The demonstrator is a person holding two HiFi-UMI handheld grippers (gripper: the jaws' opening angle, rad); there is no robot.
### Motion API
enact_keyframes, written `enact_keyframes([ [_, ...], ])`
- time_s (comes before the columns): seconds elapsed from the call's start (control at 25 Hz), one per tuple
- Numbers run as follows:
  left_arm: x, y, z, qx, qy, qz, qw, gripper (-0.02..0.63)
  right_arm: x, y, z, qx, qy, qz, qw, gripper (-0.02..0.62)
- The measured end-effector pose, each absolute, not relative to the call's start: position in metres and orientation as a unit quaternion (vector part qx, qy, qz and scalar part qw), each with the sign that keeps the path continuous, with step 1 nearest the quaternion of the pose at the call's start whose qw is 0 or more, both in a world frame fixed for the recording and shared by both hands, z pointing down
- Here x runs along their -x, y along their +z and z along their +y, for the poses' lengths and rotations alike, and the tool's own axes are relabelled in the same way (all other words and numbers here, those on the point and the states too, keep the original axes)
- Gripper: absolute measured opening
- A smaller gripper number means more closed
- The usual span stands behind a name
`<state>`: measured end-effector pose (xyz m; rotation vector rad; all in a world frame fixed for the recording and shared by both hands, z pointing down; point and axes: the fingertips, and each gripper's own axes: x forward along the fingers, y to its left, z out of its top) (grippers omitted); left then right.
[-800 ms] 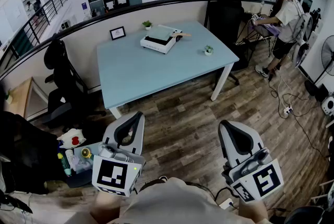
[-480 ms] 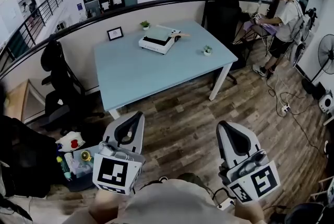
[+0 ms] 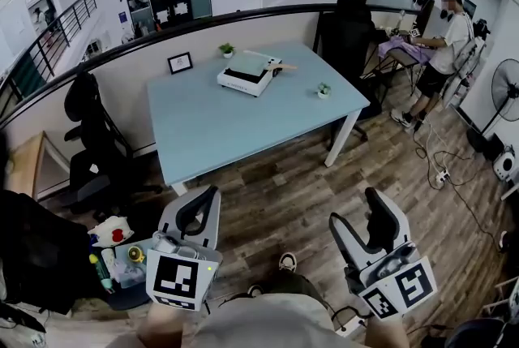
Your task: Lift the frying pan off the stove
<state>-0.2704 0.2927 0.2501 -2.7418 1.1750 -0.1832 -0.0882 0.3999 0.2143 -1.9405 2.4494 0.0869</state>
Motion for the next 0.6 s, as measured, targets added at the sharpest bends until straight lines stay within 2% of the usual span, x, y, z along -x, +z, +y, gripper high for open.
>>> enact_keyframes([
  [0.28,0.26,0.267,0.278,0.914,-0.079,0.391,0.077,0.003,0.078,0.219,0.387,0.626,0.041,0.778,0.012,0.301],
  [0.6,0.209,0.272,0.248,0.92,-0.085,0.375,0.08,0.003,0.032,0.233,0.362,0.632,0.031,0.774,0.007,0.301],
])
